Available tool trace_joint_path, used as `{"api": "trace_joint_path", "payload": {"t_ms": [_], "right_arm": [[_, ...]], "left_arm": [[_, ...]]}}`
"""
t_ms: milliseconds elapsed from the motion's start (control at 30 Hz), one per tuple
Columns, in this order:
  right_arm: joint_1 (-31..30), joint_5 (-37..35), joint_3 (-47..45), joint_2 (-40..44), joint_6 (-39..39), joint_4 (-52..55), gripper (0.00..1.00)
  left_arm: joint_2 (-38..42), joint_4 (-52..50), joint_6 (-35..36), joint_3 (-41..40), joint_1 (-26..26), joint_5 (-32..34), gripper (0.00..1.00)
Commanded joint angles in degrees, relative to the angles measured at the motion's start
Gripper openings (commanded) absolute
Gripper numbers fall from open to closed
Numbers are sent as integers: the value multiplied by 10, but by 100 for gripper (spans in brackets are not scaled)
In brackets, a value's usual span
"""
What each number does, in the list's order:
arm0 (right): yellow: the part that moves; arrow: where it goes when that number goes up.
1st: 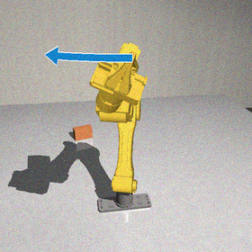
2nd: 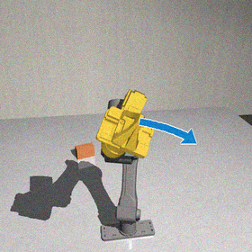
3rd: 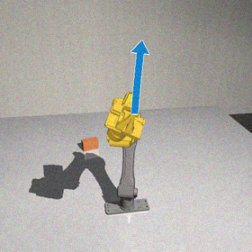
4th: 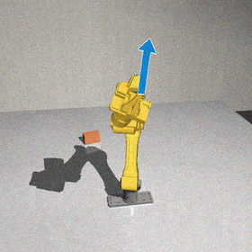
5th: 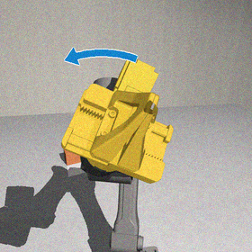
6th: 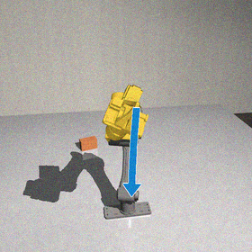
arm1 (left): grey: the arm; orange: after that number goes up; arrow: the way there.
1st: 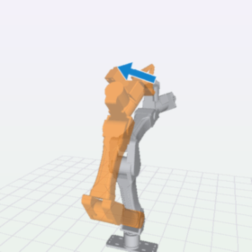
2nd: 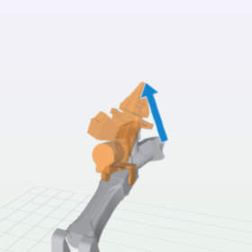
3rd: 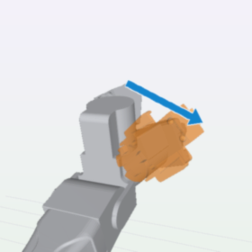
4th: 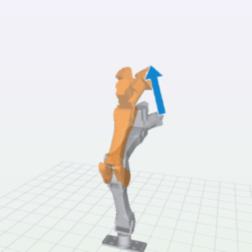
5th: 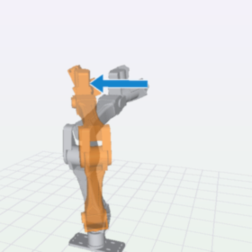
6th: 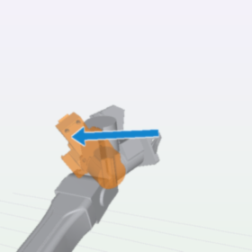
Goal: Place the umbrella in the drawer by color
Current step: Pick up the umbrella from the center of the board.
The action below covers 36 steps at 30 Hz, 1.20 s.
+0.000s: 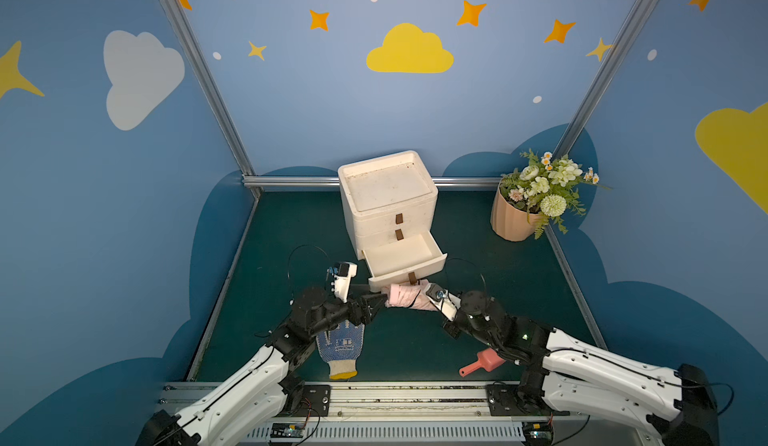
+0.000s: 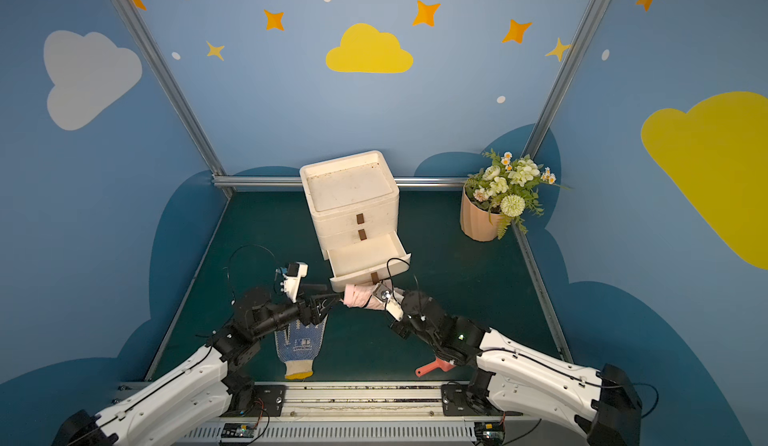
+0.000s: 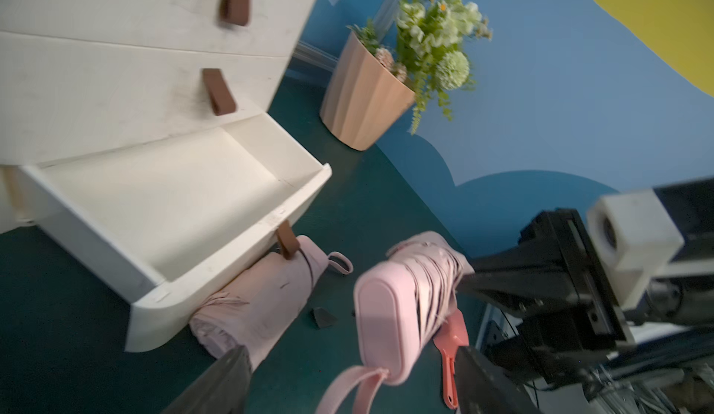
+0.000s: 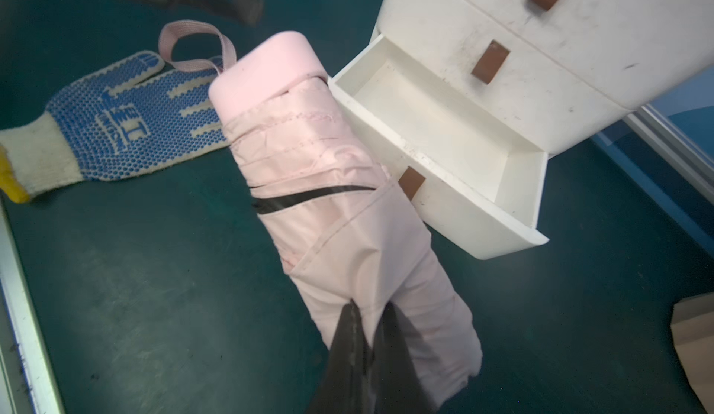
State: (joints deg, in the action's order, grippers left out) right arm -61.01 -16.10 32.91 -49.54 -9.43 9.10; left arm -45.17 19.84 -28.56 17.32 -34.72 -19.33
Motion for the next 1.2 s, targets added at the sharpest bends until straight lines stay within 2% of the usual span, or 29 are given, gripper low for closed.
{"api": "trace_joint_path", "payload": {"t_ms": [0,133,233,300,467,633,733,833,1033,1100,1167], "right_arm": [[8,4,-14,35,10,-95,0],[9,27,-27,54,11,-114,0],[9,53,-31,63,7,-114,0],[9,69,-35,71,5,-114,0],[10,102,-45,90,4,-130,0],[9,94,-51,95,4,-146,0],[9,95,-51,96,-3,-145,0],[9,92,-51,95,-4,-139,0],[10,85,-58,104,-3,-127,0],[11,81,-64,112,-6,-127,7],[12,74,-68,120,-8,-127,22]], "left_arm": [[-15,33,58,40,-46,-29,88],[-37,21,59,65,-76,7,88],[-52,1,54,81,-77,45,87],[-63,4,53,86,-78,49,86],[-108,11,47,113,-84,17,83],[-155,47,41,128,-96,-34,79],[-170,55,36,137,-100,-34,74],[-173,64,31,141,-101,-29,65],[-179,56,26,152,-101,2,29],[-180,56,24,156,-101,7,21],[-179,48,25,163,-101,20,16]]}}
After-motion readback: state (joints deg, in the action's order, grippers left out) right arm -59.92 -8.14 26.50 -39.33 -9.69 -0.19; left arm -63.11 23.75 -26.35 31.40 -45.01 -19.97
